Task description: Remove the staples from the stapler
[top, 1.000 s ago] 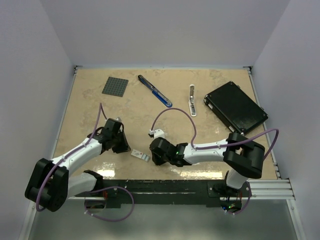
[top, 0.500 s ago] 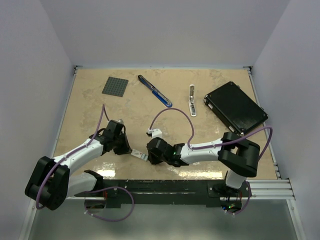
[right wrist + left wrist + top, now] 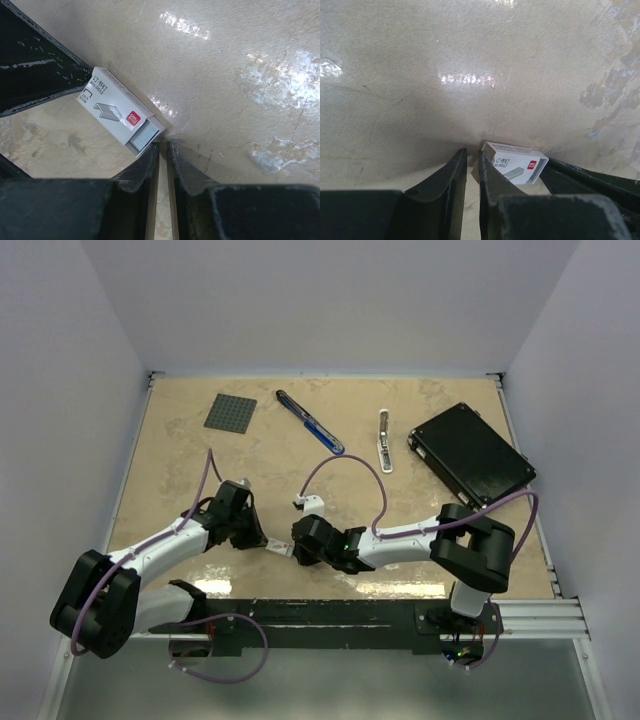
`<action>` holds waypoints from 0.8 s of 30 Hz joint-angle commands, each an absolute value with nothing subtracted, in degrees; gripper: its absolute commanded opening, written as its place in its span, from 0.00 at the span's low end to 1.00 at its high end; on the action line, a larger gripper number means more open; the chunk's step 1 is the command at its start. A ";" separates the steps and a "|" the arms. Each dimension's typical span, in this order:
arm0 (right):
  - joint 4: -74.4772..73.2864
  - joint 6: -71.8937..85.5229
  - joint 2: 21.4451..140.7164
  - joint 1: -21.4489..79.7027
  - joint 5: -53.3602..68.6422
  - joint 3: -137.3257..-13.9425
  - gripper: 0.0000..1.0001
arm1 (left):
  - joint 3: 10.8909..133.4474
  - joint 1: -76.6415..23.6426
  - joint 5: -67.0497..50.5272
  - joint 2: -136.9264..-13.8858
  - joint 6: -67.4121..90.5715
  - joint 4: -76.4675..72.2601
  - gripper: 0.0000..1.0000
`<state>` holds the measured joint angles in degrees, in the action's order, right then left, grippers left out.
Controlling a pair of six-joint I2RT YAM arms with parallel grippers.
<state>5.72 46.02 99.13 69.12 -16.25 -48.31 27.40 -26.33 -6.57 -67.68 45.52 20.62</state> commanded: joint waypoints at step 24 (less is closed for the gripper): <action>2.82 42.98 102.13 66.27 -29.62 -54.58 0.27 | 27.15 -30.59 -2.38 -66.11 51.77 20.64 0.22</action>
